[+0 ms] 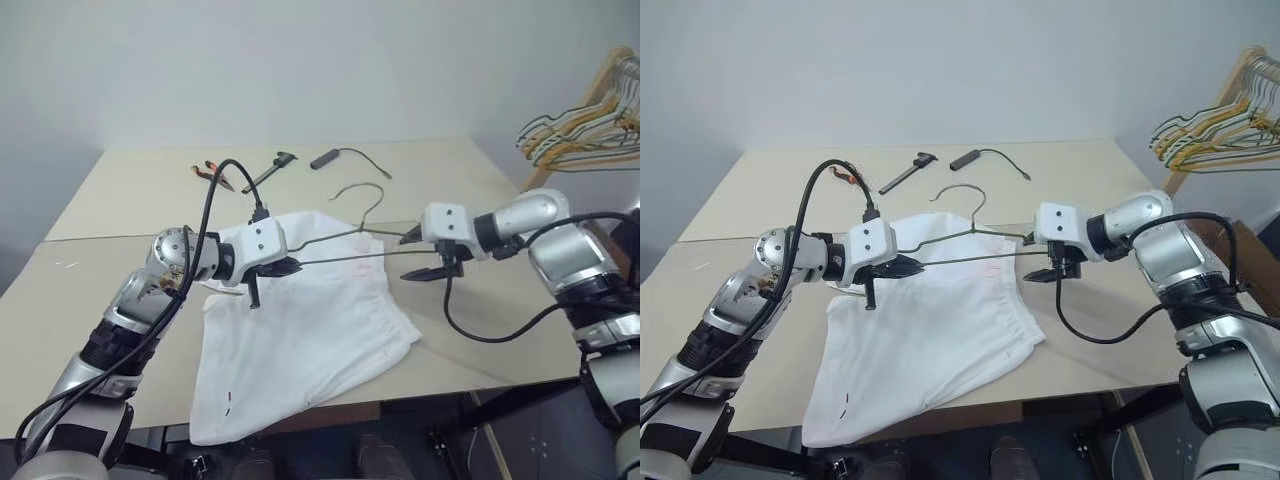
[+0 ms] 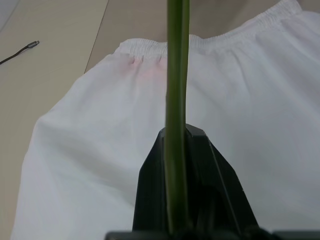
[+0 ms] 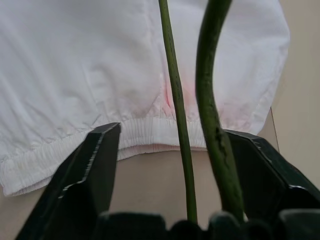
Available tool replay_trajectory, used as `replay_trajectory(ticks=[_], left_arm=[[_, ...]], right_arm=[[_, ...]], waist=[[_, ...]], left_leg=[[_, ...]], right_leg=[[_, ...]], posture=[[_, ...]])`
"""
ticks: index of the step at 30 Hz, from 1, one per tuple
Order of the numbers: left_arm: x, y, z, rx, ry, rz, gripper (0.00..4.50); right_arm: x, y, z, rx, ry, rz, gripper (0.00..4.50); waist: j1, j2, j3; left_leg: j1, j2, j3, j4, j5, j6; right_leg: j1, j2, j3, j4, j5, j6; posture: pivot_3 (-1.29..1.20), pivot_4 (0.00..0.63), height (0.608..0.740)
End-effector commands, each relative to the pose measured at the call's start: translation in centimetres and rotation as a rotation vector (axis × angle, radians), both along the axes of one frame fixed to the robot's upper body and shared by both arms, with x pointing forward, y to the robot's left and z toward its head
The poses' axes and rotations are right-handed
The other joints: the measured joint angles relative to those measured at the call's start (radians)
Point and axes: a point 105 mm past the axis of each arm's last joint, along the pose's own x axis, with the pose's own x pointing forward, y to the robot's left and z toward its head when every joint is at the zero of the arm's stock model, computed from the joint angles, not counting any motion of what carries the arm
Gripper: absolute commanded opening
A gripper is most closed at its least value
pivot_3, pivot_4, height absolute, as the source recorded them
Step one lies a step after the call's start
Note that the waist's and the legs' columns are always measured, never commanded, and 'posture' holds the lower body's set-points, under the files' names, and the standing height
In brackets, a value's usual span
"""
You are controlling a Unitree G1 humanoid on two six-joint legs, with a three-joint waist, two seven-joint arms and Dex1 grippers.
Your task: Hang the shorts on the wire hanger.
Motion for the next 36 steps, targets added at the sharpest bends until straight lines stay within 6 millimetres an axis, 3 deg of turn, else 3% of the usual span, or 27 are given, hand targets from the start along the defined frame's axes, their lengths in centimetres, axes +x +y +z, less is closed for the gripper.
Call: replay_trajectory(ticks=[1, 7, 8, 11, 14, 17, 21, 25, 31, 36], left_arm=[[-0.3, -0.1, 1.0, 0.011, -0.041, -0.02, 0.0], [-0.1, -0.4, 0.8, 0.044, -0.047, -0.034, 0.0], [-0.1, -0.5, 0.8, 0.045, -0.048, -0.038, 0.0], [-0.1, -0.6, 0.7, 0.048, -0.039, -0.047, 0.0], [-0.8, -0.5, 1.4, -0.027, 0.035, -0.085, 0.76], [-0.2, 0.3, 2.0, -0.068, 0.01, -0.068, 1.77], [1.4, 3.1, 3.5, -0.176, -0.043, 0.037, 3.04], [0.5, 5.1, 5.1, -0.341, -0.093, 0.083, 4.38], [-2.6, 3.9, 5.3, -0.467, -0.032, 0.022, 4.44], [-3.7, 2.5, 4.7, -0.471, -0.007, 0.005, 4.44]], right_arm=[[0.4, 0.2, 2.1, 0.012, -0.054, 0.003, 2.32], [0.2, 0.3, 1.9, -0.012, -0.045, 0.019, 0.11], [0.0, 0.4, 1.8, -0.012, -0.04, 0.024, 0.03], [-0.4, 0.4, 1.8, -0.003, -0.03, 0.038, 0.03], [-1.6, 0.3, 1.9, 0.051, 0.005, 0.065, 0.0], [-2.7, -0.4, 1.5, 0.107, 0.058, 0.039, 0.0], [-4.5, -2.9, -0.6, 0.166, 0.159, -0.114, 0.0], [-6.8, -6.9, -4.1, 0.242, 0.309, -0.406, 0.0], [-8.9, -10.2, -7.7, 0.293, 0.424, -0.756, 0.0], [-9.4, -10.5, -9.3, 0.409, 0.556, -0.97, 0.0]], waist=[[0.001, 0.0, 0.0], [-0.001, 0.0, 0.0], [-0.002, 0.0, 0.0], [-0.002, 0.0, 0.0], [-0.002, 0.0, 0.0], [-0.001, 0.0, 0.0], [0.015, 0.0, 0.0], [0.028, 0.0, -0.001], [0.03, 0.001, -0.001], [0.026, 0.002, -0.002]], left_leg=[[0.0, 0.0, 0.0, 0.0, 0.0, 0.0], [0.0, 0.0, 0.001, 0.004, 0.0, 0.0], [-0.001, 0.0, 0.0, 0.006, 0.0, 0.0], [-0.001, 0.0, 0.0, 0.007, 0.0, 0.001], [-0.001, 0.0, 0.0, 0.008, 0.0, 0.001], [-0.002, 0.0, 0.0, 0.008, 0.0, 0.001], [-0.002, 0.001, -0.001, 0.009, -0.001, 0.001], [-0.002, 0.001, 0.0, 0.009, -0.001, 0.002], [-0.001, 0.001, 0.001, 0.009, -0.002, 0.002], [0.005, 0.001, 0.002, 0.009, -0.002, 0.001]], right_leg=[[0.0, 0.0, 0.0, 0.0, 0.0, 0.0], [0.0, 0.0, 0.0, -0.001, 0.0, 0.0], [0.0, 0.001, 0.0, 0.0, 0.0, 0.0], [0.0, 0.0, 0.0, 0.0, 0.0, 0.0], [0.0, 0.001, 0.0, 0.0, 0.0, 0.0], [0.0, 0.001, -0.001, 0.0, 0.0, 0.0], [0.001, 0.001, -0.001, 0.0, 0.0, 0.0], [0.001, 0.001, -0.002, 0.0, -0.001, 0.0], [0.002, 0.0, -0.001, 0.001, -0.001, 0.0], [0.007, 0.001, 0.0, 0.001, -0.001, 0.0]], posture=[[-0.03, 0.0, 0.74], [-0.04, 0.0, 0.74], [-0.04, 0.0, 0.74], [-0.05, 0.0, 0.74], [-0.04, 0.0, 0.74], [-0.04, 0.0, 0.74], [-0.03, 0.0, 0.74], [-0.04, 0.0, 0.74], [-0.05, 0.01, 0.74], [-0.06, 0.013, 0.74]])
